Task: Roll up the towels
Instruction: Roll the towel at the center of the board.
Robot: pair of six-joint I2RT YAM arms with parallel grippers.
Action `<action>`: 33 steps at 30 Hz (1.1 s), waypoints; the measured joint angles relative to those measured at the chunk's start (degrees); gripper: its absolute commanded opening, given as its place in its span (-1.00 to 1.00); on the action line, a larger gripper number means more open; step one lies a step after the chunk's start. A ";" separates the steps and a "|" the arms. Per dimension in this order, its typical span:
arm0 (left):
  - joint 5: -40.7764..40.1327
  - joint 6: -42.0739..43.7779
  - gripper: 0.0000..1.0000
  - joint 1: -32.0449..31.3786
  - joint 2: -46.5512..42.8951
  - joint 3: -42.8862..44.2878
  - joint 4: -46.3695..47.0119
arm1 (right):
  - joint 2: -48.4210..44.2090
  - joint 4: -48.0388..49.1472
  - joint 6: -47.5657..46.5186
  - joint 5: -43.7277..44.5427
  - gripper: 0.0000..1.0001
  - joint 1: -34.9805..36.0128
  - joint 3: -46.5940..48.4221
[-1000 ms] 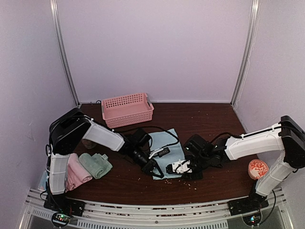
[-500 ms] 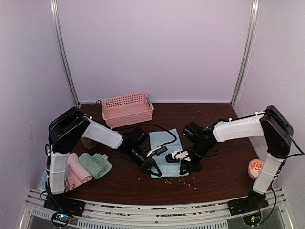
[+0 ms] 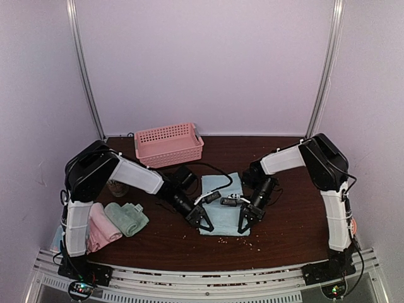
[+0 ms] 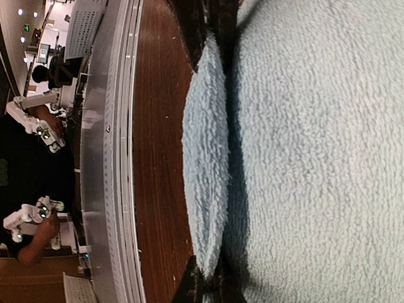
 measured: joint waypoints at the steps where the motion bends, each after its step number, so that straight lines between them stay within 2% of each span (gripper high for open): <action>1: -0.24 0.00 -1.00 0.11 0.31 0.31 -0.35 | 1.01 -1.03 0.79 -0.57 -0.98 -0.20 0.85; 4: -1.33 0.02 -0.96 0.37 0.59 0.57 -1.05 | 3.26 -3.26 3.43 -1.60 -0.99 -0.44 2.91; 8: -4.76 0.35 -0.63 0.46 -1.31 -1.18 0.42 | 4.61 -3.89 9.73 -2.19 -0.99 -0.61 4.07; 11: -11.74 0.74 -0.51 0.74 -8.13 -7.17 1.92 | 4.61 -4.13 14.43 -1.44 -0.99 -0.72 4.13; 15: -24.94 3.63 -0.41 0.63 -21.35 -15.89 3.48 | 4.61 -4.79 18.10 -0.66 -0.99 -0.98 4.33; 18: -34.38 9.16 -0.36 -4.09 -29.03 -17.99 5.73 | 4.63 -5.01 19.37 -0.39 -0.99 -1.01 4.42; 19: -36.92 11.65 -0.26 -6.84 -30.32 -17.77 6.80 | 4.63 -5.05 19.56 -0.35 -0.99 -1.01 4.46; 20: -38.51 13.57 -0.17 -8.96 -30.62 -17.27 7.30 | 4.70 -5.14 19.71 -0.33 -0.99 -1.01 4.55; 24: -43.71 20.35 -0.17 -16.39 -25.83 -11.19 6.62 | 5.01 -5.27 20.33 -0.35 -0.99 -1.01 4.85; 27: -46.80 24.87 -0.21 -18.43 -20.28 -7.04 5.92 | 5.07 -5.42 20.46 -0.24 -0.99 -1.01 5.03; 33: -50.77 30.93 -0.25 -20.09 -15.39 -6.08 3.58 | 5.22 -5.86 20.44 -0.15 -0.99 -1.01 5.29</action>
